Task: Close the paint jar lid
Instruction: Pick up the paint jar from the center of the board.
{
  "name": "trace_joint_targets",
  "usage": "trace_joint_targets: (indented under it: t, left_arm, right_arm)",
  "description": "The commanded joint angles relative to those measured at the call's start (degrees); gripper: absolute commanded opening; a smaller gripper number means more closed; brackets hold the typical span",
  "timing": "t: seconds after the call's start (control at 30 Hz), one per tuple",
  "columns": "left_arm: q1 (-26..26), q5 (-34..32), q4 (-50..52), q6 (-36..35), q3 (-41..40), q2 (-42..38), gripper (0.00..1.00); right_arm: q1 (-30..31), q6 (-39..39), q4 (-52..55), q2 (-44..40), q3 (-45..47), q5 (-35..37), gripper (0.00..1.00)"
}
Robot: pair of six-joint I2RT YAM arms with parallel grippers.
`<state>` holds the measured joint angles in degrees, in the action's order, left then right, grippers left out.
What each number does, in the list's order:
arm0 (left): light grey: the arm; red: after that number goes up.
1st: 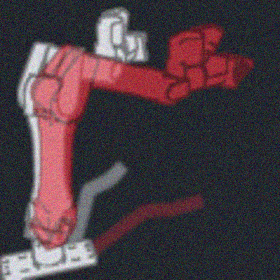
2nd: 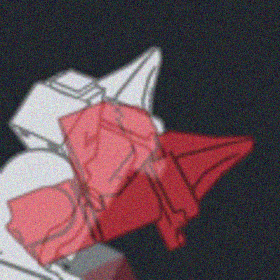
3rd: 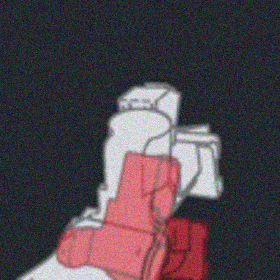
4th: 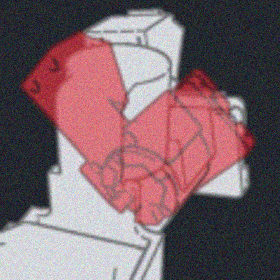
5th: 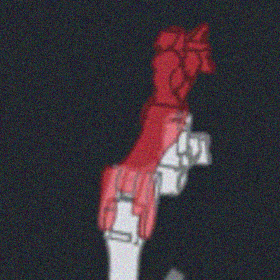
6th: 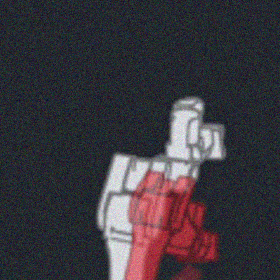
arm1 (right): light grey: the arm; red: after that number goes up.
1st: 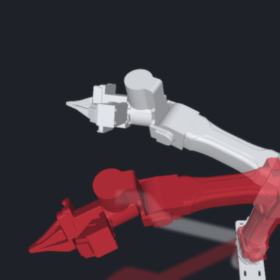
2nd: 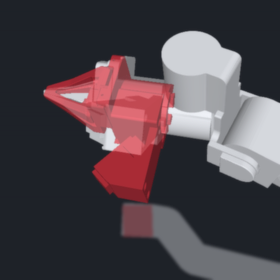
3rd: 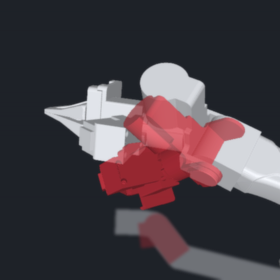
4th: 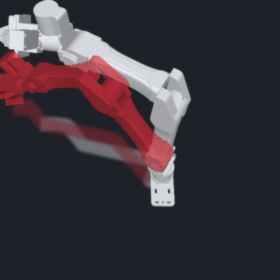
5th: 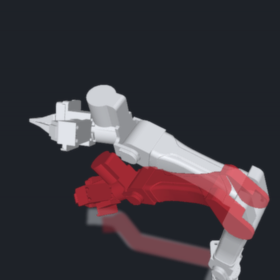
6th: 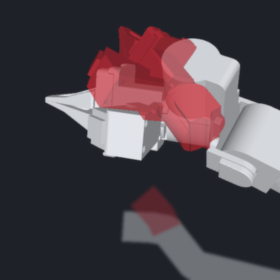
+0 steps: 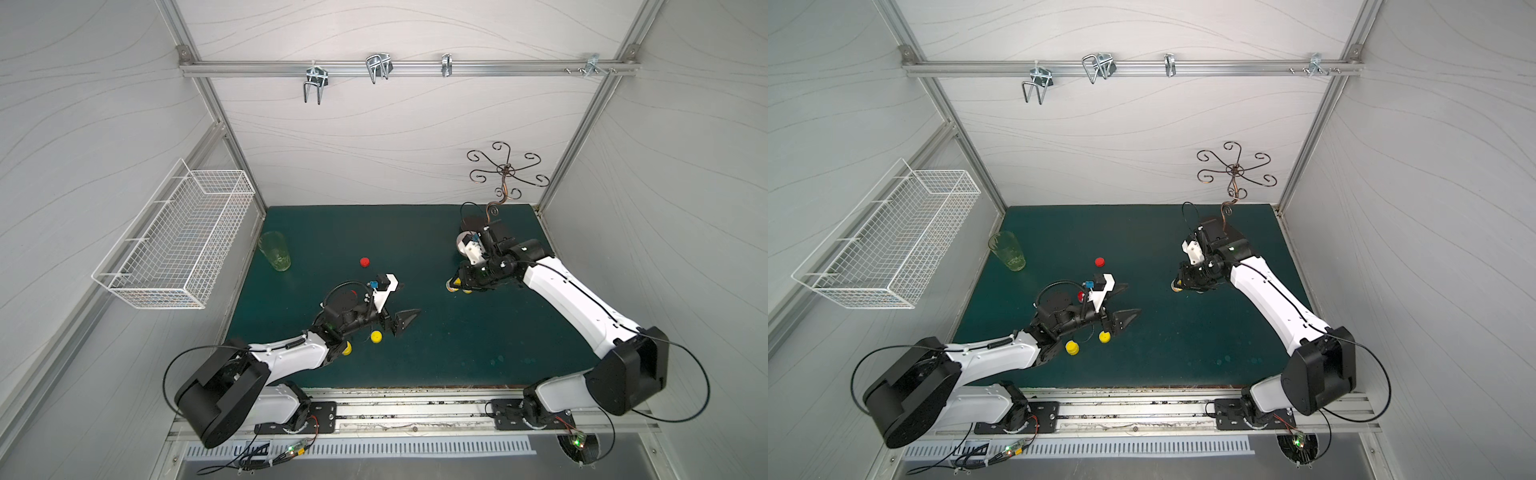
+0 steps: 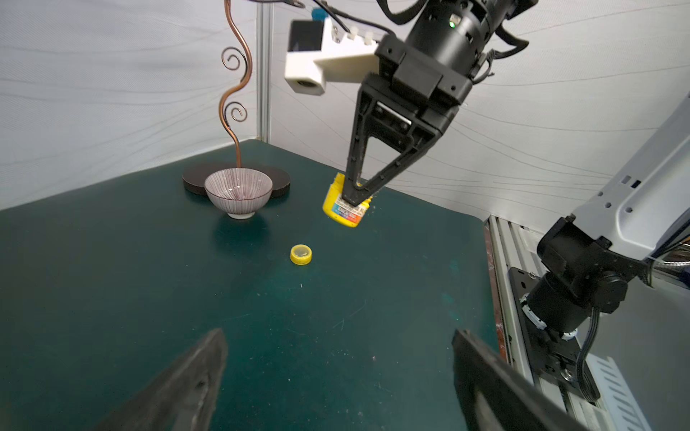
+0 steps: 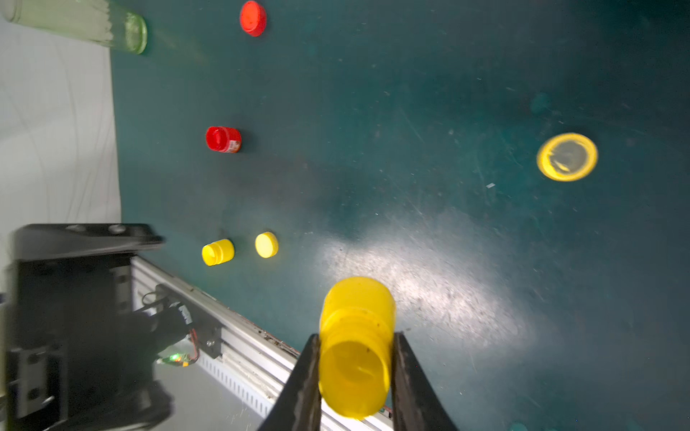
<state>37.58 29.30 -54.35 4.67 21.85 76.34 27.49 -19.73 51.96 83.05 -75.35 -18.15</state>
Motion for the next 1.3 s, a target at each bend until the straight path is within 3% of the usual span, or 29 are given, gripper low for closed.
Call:
trace_joint_targets:
  t: [0.0,0.33,0.67,0.97,1.27]
  left_arm:
    - [-0.23,4.79,-9.20,0.00,2.50,3.05,0.95]
    - [-0.21,4.94,-13.45,-1.70,0.89,7.19,0.85]
    - [0.03,6.52,-25.46,-2.52,-1.65,13.22,0.77]
    - [3.26,6.21,-20.27,-7.39,-1.17,11.84,0.74]
    - [3.99,5.77,-17.92,-9.05,-1.03,11.00,0.59]
  right_arm:
    - [2.18,2.32,3.13,2.98,-3.84,-3.45,0.27]
    - [11.33,3.64,7.10,7.19,-9.64,-4.78,0.27]
    - [14.26,3.91,8.02,7.72,-9.73,-7.69,0.27]
    - [14.61,5.39,8.32,10.50,-9.37,-9.44,0.27]
    - [14.62,5.40,7.69,11.79,-9.89,-9.45,0.27]
